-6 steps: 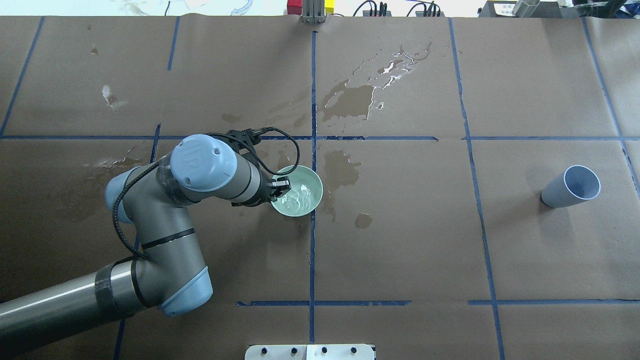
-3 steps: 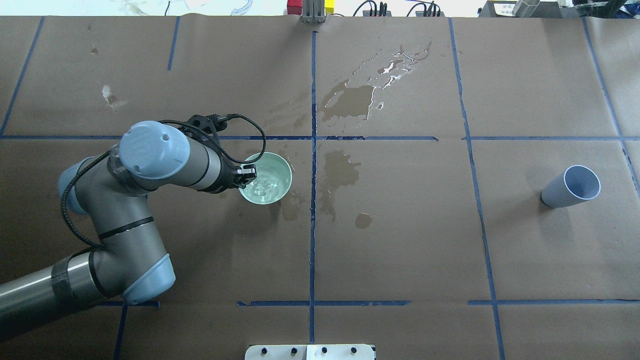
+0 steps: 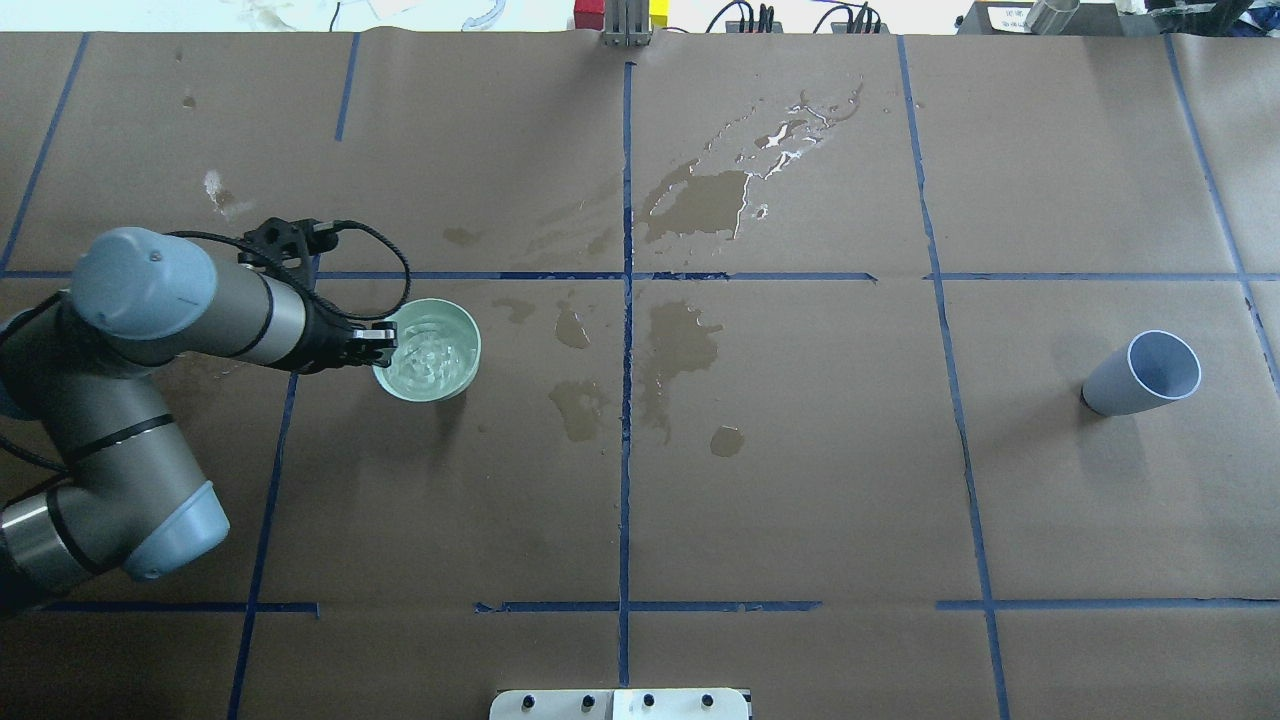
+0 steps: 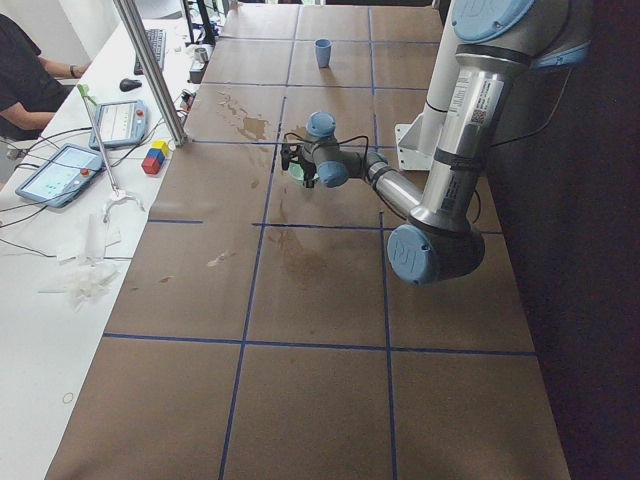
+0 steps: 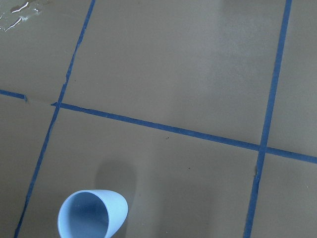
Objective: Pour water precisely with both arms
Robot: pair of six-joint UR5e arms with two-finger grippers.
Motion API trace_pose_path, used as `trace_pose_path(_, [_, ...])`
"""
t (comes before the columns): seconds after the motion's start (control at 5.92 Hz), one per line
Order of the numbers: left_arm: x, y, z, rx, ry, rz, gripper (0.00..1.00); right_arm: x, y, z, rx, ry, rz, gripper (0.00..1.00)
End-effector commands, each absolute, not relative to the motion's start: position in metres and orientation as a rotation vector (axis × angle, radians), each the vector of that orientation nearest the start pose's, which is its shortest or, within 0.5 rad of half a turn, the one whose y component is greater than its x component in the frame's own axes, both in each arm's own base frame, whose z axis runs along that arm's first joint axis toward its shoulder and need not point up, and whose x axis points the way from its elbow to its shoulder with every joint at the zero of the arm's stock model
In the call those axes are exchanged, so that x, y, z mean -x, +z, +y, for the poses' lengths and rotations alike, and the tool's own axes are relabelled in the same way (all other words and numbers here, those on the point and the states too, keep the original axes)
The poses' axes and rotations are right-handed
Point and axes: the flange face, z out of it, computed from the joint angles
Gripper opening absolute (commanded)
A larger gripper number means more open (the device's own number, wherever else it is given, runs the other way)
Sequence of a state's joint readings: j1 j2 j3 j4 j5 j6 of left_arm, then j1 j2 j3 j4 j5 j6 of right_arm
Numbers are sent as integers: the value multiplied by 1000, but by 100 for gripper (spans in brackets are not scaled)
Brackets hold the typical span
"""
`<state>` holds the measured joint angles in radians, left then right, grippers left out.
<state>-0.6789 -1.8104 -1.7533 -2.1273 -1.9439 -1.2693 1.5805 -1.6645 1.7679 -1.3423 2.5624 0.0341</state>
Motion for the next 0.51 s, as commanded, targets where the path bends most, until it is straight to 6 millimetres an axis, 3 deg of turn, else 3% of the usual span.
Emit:
trace_pose_path(0.0, [-340,446,-449,-186,-94,1018,0,-54,563,-463,-293,-124,-984,100])
trace_pose_path(0.34, [-281,495,-450,-193,-22,971,0,-53,562,-464,-293,-126,-984,100])
